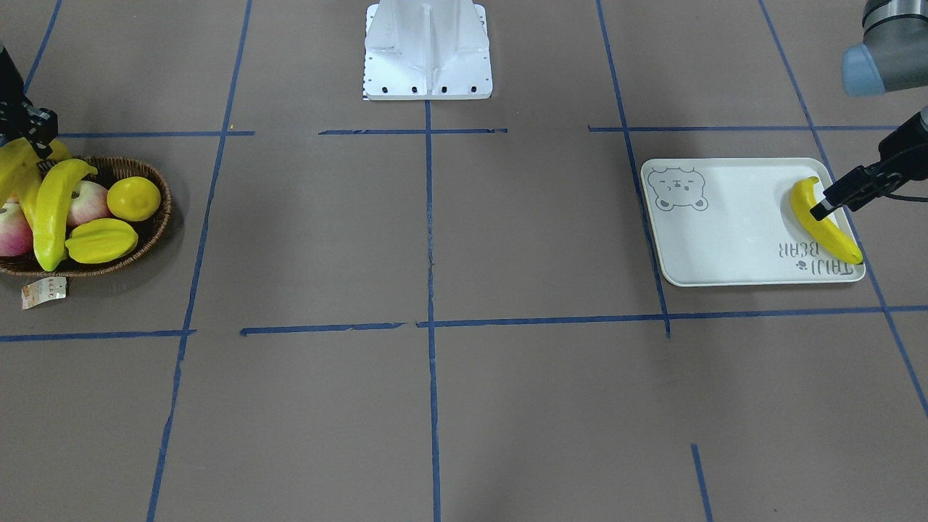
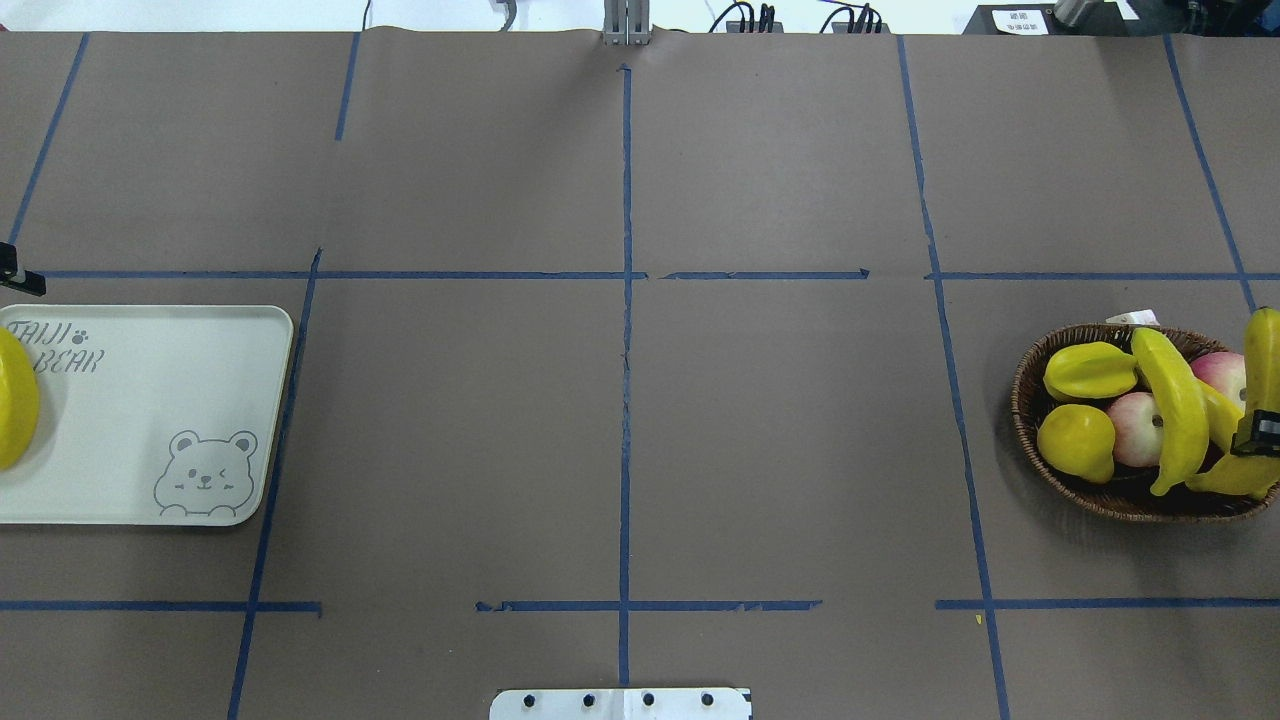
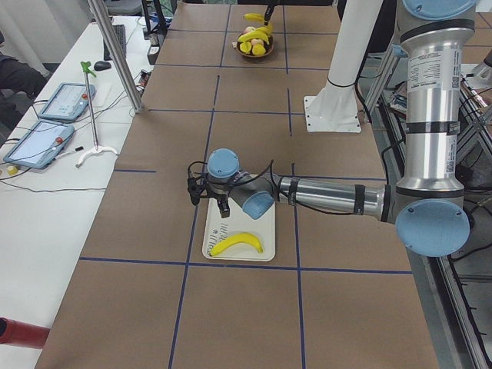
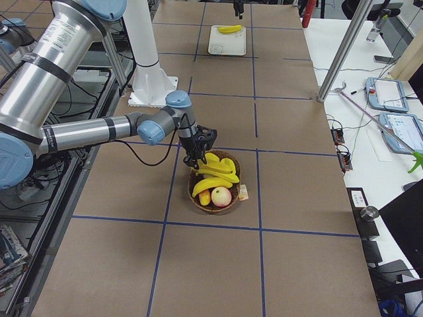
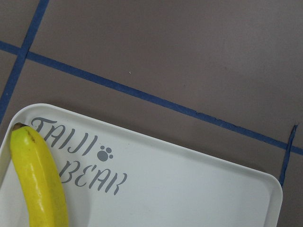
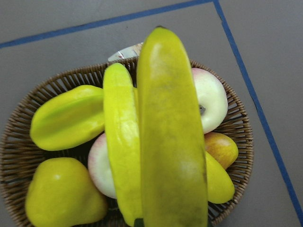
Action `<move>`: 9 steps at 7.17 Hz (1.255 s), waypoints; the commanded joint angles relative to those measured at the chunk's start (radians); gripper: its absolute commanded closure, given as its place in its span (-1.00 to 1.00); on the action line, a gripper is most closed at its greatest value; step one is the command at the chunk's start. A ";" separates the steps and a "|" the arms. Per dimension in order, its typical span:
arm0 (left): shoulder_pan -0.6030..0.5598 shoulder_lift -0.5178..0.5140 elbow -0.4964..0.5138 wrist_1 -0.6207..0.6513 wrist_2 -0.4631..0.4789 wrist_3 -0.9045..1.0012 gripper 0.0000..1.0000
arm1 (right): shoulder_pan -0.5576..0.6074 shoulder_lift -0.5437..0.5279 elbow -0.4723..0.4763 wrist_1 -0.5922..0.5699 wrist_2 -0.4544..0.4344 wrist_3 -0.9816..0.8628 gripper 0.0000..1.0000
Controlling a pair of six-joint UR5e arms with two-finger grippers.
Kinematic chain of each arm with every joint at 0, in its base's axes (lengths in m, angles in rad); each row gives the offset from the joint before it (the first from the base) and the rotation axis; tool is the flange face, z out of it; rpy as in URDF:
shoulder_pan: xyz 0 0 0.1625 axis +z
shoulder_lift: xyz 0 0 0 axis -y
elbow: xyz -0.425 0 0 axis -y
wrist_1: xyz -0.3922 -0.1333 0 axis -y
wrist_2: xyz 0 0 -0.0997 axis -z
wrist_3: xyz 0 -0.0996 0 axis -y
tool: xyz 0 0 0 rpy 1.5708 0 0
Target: Transfer all bananas from basket to plate
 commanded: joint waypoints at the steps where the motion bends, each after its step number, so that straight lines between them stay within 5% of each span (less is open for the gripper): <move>1: 0.008 -0.009 -0.026 -0.065 -0.002 0.000 -1.00 | 0.062 0.092 0.076 0.004 0.139 0.003 0.99; 4: 0.069 -0.080 -0.029 -0.259 0.001 -0.009 -0.99 | 0.010 0.552 -0.159 0.015 0.296 0.019 0.93; 6: 0.178 -0.215 -0.029 -0.263 0.005 -0.261 -0.99 | -0.109 0.715 -0.224 0.015 0.272 0.083 0.91; 9: 0.270 -0.403 -0.028 -0.260 0.030 -0.578 -0.99 | -0.313 0.977 -0.356 0.015 0.056 0.213 0.94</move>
